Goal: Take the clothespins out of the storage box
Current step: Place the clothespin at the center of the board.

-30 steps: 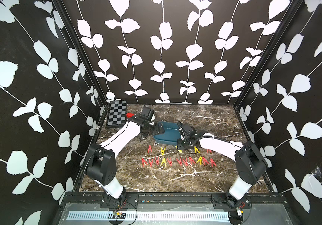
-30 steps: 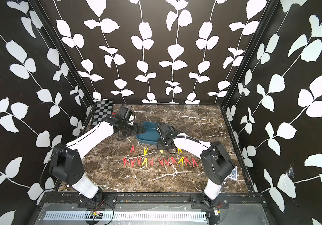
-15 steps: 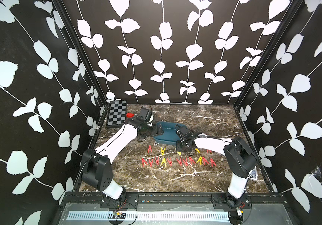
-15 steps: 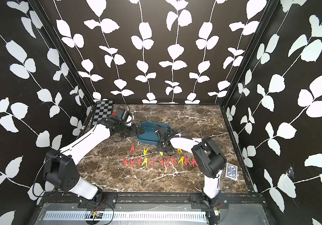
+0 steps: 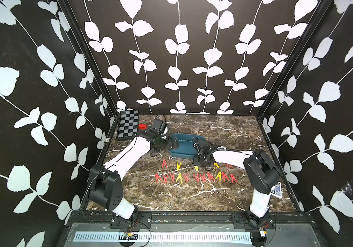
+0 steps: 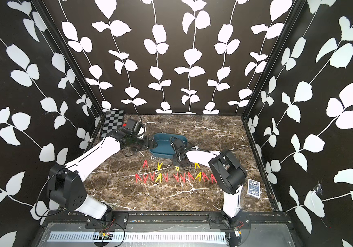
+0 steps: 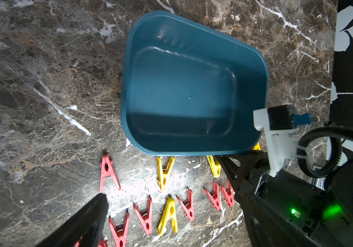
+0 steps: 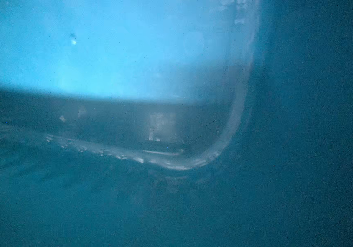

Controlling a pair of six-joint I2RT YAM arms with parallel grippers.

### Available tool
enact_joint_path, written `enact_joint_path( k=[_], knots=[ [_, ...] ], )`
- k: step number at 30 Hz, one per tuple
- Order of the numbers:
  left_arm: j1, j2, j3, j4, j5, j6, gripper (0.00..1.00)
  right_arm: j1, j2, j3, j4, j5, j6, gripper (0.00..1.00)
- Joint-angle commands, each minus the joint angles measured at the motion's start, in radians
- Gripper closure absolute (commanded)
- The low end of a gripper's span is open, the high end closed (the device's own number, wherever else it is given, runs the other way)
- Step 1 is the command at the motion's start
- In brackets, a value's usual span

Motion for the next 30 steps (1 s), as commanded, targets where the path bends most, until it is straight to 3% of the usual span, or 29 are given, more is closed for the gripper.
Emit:
enact_joint_path(
  k=[1,6,16,23,25,30],
  knots=[
    [0.004,-0.028,-0.012,-0.018,-0.012,0.003,0.01,-0.004,0.002,0.013,0.003,0.023,0.011,0.82],
    [0.003,-0.007,0.006,-0.019,-0.023,0.019,0.01,-0.006,-0.041,0.011,-0.009,0.029,-0.002,0.74],
    [0.004,0.129,0.108,-0.043,-0.044,0.102,0.01,-0.022,-0.218,-0.043,-0.005,0.038,-0.074,0.34],
    [0.003,0.261,0.197,-0.054,-0.096,0.156,0.21,-0.043,-0.342,-0.075,-0.006,0.044,-0.105,0.17],
    [0.005,0.286,0.216,-0.054,-0.125,0.177,0.26,-0.050,-0.366,-0.079,-0.001,0.039,-0.113,0.01],
    [0.008,0.356,0.272,-0.077,-0.199,0.226,0.34,-0.071,-0.394,-0.066,0.001,0.013,-0.133,0.01]
  ],
)
